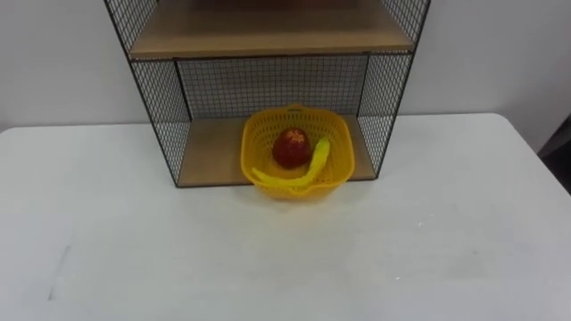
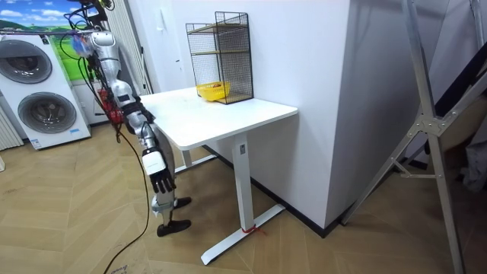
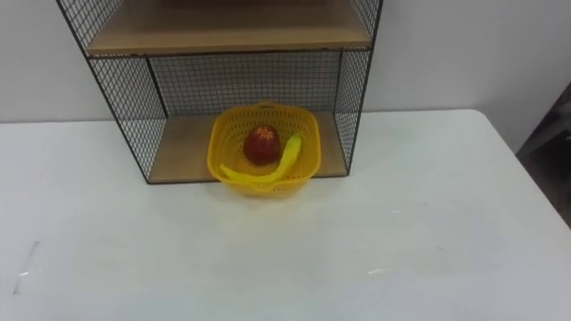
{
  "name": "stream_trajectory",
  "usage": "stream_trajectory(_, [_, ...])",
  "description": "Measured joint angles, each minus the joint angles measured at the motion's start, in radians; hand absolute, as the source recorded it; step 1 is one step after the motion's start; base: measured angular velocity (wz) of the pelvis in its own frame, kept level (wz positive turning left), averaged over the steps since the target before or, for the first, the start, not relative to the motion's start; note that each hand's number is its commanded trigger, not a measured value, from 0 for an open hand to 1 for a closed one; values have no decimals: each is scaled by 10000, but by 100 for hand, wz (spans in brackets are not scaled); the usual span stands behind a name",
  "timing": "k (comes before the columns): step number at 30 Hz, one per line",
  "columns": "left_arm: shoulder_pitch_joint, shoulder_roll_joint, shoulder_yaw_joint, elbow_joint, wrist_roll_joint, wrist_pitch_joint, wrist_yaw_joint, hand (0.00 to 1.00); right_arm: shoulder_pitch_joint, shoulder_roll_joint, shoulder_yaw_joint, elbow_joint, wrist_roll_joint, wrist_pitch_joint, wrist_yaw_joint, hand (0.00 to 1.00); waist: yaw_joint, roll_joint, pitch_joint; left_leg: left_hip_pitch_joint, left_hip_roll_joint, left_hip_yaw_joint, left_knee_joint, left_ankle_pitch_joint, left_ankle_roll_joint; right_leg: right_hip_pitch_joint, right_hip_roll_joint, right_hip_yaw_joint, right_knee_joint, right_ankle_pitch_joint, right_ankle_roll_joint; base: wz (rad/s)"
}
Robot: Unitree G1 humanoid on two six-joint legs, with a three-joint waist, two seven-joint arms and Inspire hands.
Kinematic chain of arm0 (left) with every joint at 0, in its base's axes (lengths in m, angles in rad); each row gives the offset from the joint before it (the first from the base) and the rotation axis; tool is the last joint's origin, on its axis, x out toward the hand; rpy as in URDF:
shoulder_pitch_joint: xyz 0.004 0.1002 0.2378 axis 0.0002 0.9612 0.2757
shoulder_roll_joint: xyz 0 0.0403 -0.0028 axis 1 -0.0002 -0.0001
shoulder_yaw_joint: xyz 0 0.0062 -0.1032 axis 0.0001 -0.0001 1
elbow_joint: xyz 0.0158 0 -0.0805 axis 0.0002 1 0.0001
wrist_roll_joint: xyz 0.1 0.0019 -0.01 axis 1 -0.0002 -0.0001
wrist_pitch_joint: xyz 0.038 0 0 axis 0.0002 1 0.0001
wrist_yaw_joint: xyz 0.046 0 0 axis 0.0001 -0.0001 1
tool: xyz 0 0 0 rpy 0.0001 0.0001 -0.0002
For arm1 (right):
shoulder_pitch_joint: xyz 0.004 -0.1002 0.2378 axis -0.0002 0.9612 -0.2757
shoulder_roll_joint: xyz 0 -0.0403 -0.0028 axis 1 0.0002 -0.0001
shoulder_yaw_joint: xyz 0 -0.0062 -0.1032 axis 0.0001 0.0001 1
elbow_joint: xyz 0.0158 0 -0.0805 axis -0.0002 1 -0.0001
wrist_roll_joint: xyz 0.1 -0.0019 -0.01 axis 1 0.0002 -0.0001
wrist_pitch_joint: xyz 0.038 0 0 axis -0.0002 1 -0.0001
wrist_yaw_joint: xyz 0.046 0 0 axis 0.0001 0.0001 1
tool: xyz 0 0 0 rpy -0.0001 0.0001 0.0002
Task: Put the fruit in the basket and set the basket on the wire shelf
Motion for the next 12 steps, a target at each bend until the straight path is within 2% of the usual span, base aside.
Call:
stream_trajectory(6, [-15,0,-265,46,290,376,-160,0,-272,-2,771,-10,-734,289,788,0,218,-106,30,52,8,-21,13,-10,16,72,-8,-17,-45,12,-7,-2])
stream_trajectory(10, [39,-5,-456,49,438,633,-184,0,-383,0,817,-8,-751,375,1121,0,223,-105,33,47,3,-37,43,-10,15,74,-3,-9,-46,11,-7,2])
stream_trajectory(12, [31,-10,-449,51,438,648,-209,0,-367,-3,816,-1,-801,389,1245,0,219,-105,34,48,4,-36,41,-10,15,74,-7,-22,-46,11,-7,0])
